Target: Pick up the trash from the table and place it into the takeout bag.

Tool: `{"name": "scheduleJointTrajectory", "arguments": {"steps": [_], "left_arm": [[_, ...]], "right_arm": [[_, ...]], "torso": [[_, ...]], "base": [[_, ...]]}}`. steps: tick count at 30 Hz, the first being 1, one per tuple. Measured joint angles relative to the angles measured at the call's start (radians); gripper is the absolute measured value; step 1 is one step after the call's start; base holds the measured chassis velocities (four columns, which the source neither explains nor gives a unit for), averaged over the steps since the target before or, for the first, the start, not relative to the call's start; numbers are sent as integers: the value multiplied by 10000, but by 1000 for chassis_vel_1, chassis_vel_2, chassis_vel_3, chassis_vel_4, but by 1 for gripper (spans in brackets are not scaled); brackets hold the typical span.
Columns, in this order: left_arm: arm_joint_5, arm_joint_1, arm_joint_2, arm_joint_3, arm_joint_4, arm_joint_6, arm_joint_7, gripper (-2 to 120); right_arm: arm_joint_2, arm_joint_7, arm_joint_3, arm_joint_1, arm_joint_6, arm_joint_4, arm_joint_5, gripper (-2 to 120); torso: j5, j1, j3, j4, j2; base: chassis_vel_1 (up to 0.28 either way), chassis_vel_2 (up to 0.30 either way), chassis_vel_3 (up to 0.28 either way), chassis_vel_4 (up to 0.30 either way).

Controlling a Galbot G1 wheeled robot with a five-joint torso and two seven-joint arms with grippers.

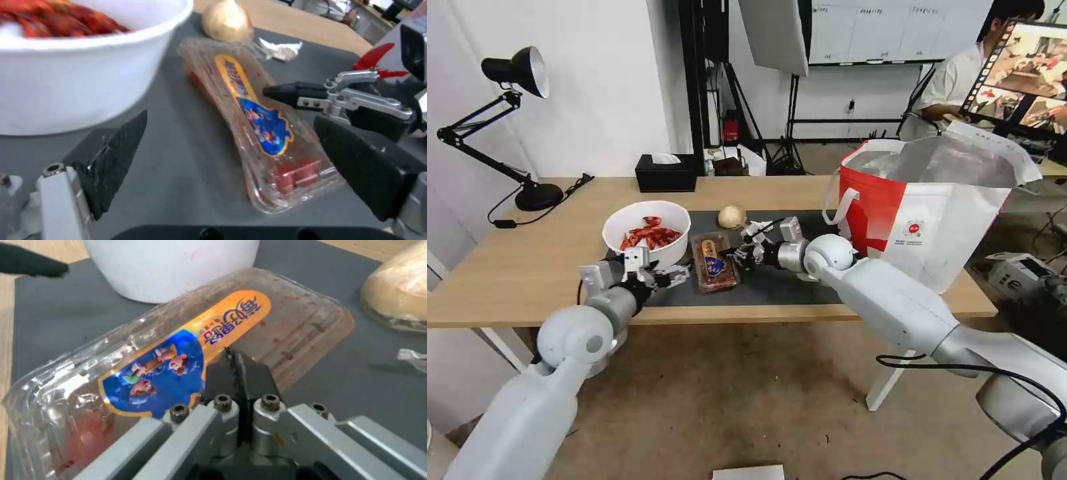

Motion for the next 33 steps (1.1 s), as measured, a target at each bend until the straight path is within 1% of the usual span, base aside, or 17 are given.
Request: {"name": "scheduleJointTrajectory", "arguments": {"steps": [2, 4, 10, 14, 16, 18, 20, 21, 23, 24, 25, 26, 28, 30, 32, 33], "left_arm": [[-26, -30, -24, 51, 41, 0, -3, 100], [-85, -136, -145, 275, 255, 0, -76, 100], [-87, -209, -240, 448, 484, -5, -172, 100], [-225, -326, -255, 541, 600, -17, -372, 100], [-839, -415, -253, 575, 639, -1, -639, 100], [-1016, -434, -253, 575, 644, 21, -696, 100], [-2154, -530, -273, 514, 672, 214, -1110, 100], [-2154, -530, -273, 514, 672, 214, -1110, 100], [-2851, -575, -312, 440, 726, 363, -1430, 100], [-2851, -575, -312, 440, 726, 363, -1430, 100], [-3239, -588, -336, 405, 777, 402, -1638, 100], [-3408, -596, -348, 392, 807, 410, -1747, 100], [-3525, -599, -355, 382, 825, 414, -1813, 100], [-3945, -634, -366, 343, 885, 416, -2009, 100], [-4052, -652, -369, 339, 896, 416, -2056, 100], [-4357, -705, -387, 334, 907, 415, -2179, 100]], "right_arm": [[-16, 0, -2, -8, 0, 17, 0, 0], [-77, -1, -4, -64, 0, 93, 2, 0], [-116, -1, -3, -118, 1, 178, 4, 0], [-121, -1, -7, -122, 0, 214, 7, 0], [-123, -1, -13, -119, -1, 243, 12, 0], [-123, -1, -15, -117, -3, 251, 13, 0], [-129, 1, -23, -105, -7, 278, 21, 0], [-129, 1, -23, -105, -7, 278, 21, 0], [-142, 4, -25, -106, -9, 308, 27, 0], [-142, 4, -25, -106, -9, 308, 27, 0], [-158, 7, -26, -111, -10, 329, 27, 0], [-170, 7, -30, -120, -10, 344, 28, 0], [-181, 7, -32, -126, -10, 350, 29, 0], [-218, 9, -35, -151, -10, 382, 31, 0], [-228, 9, -35, -158, -10, 389, 31, 0], [-248, 11, -33, -170, -10, 405, 32, 0]], "torso": [[0, 0, 0, 0, 0], [1, 0, 0, 0, 0], [0, 0, 0, 0, 0], [0, 0, 0, 0, 0], [0, 0, 0, 0, 0], [0, 0, 0, 0, 0], [0, 0, 0, 1, 0], [0, 0, 0, 1, 0], [0, 0, 0, 0, 0], [0, 0, 0, 0, 0], [-2, 0, 0, 0, 0], [-1, 0, 0, 1, 0], [-1, 0, 0, 1, 0], [0, 0, -1, 0, 1], [0, 0, -1, 1, 0], [0, 0, -1, 1, 0]], "base": [[0, 0, 0, 0], [0, 0, 0, 0], [0, 0, 0, 0], [0, 0, 0, 0], [0, 0, 0, 0], [0, 0, 0, 0], [0, 0, 0, 0], [0, 0, 0, 0], [0, 0, 0, 0], [0, 0, 0, 0], [0, 0, 0, 0], [0, 0, 0, 0], [0, 0, 0, 0], [0, 0, 0, 0], [0, 0, 0, 0], [0, 0, 0, 0]]}}
